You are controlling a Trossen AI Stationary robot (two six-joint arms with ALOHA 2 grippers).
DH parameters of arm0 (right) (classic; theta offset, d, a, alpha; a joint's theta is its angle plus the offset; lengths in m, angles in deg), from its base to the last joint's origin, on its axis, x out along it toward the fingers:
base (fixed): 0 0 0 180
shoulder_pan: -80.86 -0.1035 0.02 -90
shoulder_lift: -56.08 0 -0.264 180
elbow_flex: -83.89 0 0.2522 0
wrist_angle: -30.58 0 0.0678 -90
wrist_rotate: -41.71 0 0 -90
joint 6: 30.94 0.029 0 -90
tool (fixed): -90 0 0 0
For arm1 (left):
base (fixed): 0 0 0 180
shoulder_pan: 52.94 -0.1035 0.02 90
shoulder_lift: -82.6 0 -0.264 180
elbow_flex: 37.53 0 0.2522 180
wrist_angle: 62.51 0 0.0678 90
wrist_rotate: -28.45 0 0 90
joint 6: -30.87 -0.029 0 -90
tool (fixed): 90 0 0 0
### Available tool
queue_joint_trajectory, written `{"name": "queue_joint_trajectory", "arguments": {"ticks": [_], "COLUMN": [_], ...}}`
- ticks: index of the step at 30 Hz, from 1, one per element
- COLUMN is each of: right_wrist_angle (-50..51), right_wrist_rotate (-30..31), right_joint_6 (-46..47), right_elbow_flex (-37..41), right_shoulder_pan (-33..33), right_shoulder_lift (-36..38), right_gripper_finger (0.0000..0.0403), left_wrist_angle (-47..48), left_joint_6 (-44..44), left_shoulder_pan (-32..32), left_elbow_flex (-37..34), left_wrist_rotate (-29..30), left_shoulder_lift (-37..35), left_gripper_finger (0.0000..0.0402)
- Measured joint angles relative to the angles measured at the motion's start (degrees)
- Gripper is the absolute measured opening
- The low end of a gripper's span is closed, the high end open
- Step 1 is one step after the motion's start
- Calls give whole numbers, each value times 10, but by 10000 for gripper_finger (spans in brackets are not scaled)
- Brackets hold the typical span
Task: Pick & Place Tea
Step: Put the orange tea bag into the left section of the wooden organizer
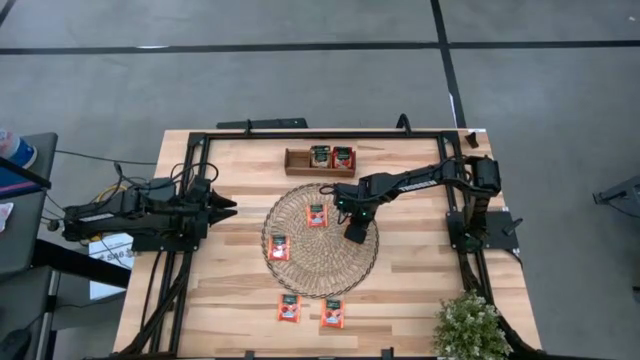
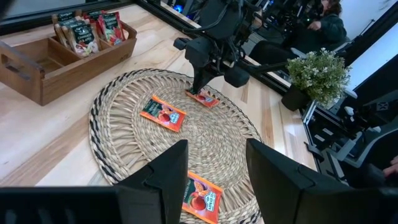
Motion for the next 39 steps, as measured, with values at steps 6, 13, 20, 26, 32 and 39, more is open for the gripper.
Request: {"name": "queue_joint_trajectory", "arguments": {"ticks": [6,13,20,26,32,39], "right_wrist_angle": [41,55,72,74,88,86], "right_wrist_rotate": [2,4,14,2,-2,30], "right_joint_6": [0,-20,-18,-17,-17,-17], "right_elbow_flex": [-22,-62,-64,-64,-64,-64], "right_shoulder_pan": [-1,-1,6,7,7,7], "right_shoulder_lift": [1,3,3,5,3,3], "right_gripper_finger": [0,0,0,40,115,173], "left_wrist_angle": [0,0,0,0,0,0], "left_joint_6": [0,-2,-2,-2,-2,-2], "left_shoulder_pan": [0,0,0,0,0,0], "left_elbow_flex": [0,0,0,0,0,0], "left_wrist_rotate": [0,0,0,0,0,0], "left_shoulder_lift": [0,0,0,0,0,0], "left_gripper_finger": [154,154,154,154,154,154]}}
